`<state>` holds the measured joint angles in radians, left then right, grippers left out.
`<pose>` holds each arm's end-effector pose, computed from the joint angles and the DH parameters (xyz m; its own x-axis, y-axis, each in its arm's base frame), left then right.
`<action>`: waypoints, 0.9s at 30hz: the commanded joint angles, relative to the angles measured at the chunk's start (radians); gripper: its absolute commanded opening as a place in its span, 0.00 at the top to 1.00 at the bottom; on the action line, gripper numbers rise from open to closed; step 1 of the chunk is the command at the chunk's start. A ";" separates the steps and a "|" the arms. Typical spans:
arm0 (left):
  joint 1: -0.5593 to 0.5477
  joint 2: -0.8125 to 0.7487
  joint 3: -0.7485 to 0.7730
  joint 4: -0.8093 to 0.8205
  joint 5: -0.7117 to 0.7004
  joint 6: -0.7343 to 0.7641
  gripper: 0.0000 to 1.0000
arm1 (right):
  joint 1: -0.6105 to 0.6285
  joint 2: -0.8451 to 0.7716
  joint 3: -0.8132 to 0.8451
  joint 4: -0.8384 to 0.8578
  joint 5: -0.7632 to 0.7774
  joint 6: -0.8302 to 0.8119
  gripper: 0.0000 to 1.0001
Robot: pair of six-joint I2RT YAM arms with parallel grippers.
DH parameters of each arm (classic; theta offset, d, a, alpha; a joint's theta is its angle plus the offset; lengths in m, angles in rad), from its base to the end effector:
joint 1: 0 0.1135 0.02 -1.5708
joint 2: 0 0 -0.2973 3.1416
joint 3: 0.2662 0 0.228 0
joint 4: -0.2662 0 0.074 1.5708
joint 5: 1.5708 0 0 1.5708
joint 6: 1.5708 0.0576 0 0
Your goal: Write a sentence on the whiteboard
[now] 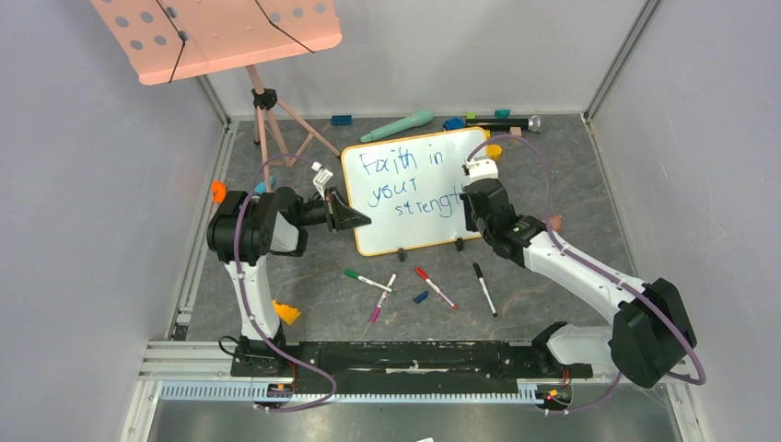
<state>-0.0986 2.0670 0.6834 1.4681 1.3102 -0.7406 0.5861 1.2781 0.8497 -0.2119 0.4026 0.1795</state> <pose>0.3428 -0.0898 0.1775 -0.6016 -0.1152 -0.7905 0.7825 0.1137 -0.6121 0.2300 0.1256 0.2855 -0.5339 -0.1573 -0.8308 -0.1543 0.9842 -0.0871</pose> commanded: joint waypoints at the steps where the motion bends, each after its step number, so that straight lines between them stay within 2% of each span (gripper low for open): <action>1: -0.009 -0.019 0.004 0.089 0.057 0.101 0.98 | -0.003 -0.019 -0.034 0.050 -0.026 0.023 1.00; 18: -0.009 -0.019 0.005 0.089 0.057 0.101 0.98 | -0.014 0.030 0.094 0.033 0.009 -0.026 1.00; 27: -0.009 -0.018 0.005 0.089 0.058 0.100 0.98 | -0.031 0.015 0.093 0.002 0.064 -0.023 1.00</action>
<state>-0.0986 2.0670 0.6834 1.4681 1.3098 -0.7406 0.5716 1.3037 0.9108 -0.2119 0.4179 0.1631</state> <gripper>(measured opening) 0.100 0.124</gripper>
